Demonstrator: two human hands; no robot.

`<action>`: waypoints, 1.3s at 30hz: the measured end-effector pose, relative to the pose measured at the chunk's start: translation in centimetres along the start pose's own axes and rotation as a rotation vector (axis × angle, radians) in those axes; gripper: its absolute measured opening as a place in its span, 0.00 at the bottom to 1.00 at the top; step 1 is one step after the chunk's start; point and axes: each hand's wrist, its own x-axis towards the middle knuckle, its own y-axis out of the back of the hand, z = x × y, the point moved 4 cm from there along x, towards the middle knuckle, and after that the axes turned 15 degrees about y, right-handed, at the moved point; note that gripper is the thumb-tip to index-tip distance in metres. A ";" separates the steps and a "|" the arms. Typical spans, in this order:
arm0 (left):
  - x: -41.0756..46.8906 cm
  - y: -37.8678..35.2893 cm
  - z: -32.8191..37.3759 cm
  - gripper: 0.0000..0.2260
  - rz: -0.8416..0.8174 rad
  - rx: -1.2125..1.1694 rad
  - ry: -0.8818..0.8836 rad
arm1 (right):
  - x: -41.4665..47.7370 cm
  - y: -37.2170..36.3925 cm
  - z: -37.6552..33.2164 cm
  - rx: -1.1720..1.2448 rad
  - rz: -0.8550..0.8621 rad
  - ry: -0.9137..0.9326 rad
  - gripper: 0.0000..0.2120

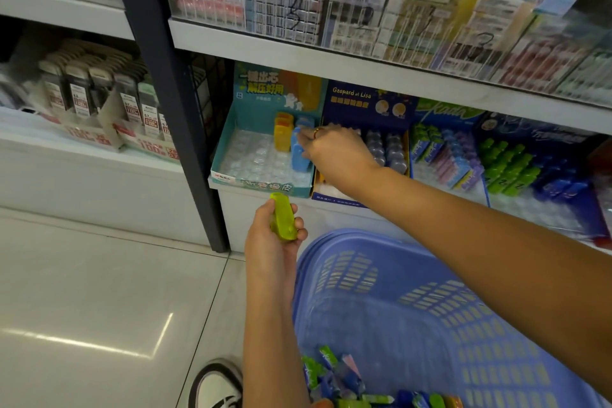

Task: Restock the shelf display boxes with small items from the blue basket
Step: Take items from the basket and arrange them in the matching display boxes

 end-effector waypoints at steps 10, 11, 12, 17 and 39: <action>0.0 -0.4 -0.1 0.11 -0.014 0.012 0.014 | -0.4 0.4 -1.2 -0.025 -0.013 -0.002 0.27; -0.1 -0.5 0.1 0.11 -0.028 0.006 0.012 | -0.6 0.4 -1.3 -0.035 0.003 -0.012 0.27; -0.3 -0.7 0.3 0.12 -0.045 -0.001 0.008 | -0.8 0.5 -1.4 -0.044 0.015 -0.020 0.27; -1.6 -1.5 0.5 0.12 -0.146 -0.052 -0.017 | -1.2 0.3 -1.2 0.075 0.002 -0.056 0.31; -3.3 -11.3 -12.7 0.09 -0.086 0.679 -0.300 | -25.8 -3.0 -0.6 1.829 0.981 -0.973 0.04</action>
